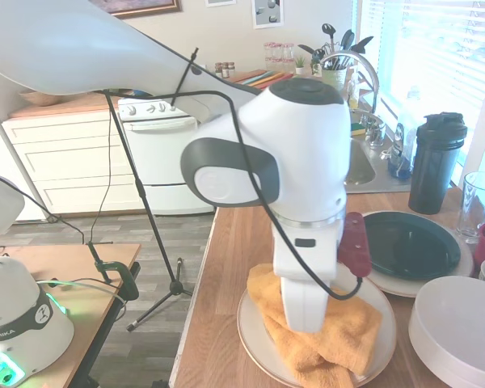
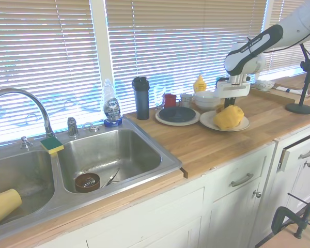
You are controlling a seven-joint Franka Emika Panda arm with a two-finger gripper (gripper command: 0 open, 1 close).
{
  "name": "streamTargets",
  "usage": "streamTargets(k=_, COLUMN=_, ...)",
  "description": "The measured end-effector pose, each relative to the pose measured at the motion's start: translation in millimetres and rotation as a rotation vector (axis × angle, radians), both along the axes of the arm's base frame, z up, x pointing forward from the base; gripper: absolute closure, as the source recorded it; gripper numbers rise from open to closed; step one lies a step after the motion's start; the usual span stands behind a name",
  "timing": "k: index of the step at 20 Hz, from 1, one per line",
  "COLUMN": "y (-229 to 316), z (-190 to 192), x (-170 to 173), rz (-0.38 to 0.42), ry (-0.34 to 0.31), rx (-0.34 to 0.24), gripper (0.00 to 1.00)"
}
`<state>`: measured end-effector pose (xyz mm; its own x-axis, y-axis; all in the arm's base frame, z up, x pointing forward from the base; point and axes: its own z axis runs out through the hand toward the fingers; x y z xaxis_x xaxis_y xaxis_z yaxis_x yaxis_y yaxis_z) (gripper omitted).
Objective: Wipe the white plate in clockwise motion
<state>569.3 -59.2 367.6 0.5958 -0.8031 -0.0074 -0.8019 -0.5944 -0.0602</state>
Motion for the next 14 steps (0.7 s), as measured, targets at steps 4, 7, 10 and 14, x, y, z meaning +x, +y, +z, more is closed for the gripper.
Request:
streamTargets(k=4, y=3, z=6, x=-27, rz=0.004, ry=0.006, rx=0.006, gripper=1.00)
streamTargets(k=7, y=13, z=2, x=-41, rz=0.020, ry=0.017, rx=0.011, gripper=1.00)
streamTargets(k=10, y=35, z=-2, x=-42, rz=0.057, ry=0.020, rx=0.015, gripper=1.00)
streamTargets(k=14, y=67, z=-2, x=-31, rz=0.088, ry=0.009, rx=0.026, gripper=1.00)
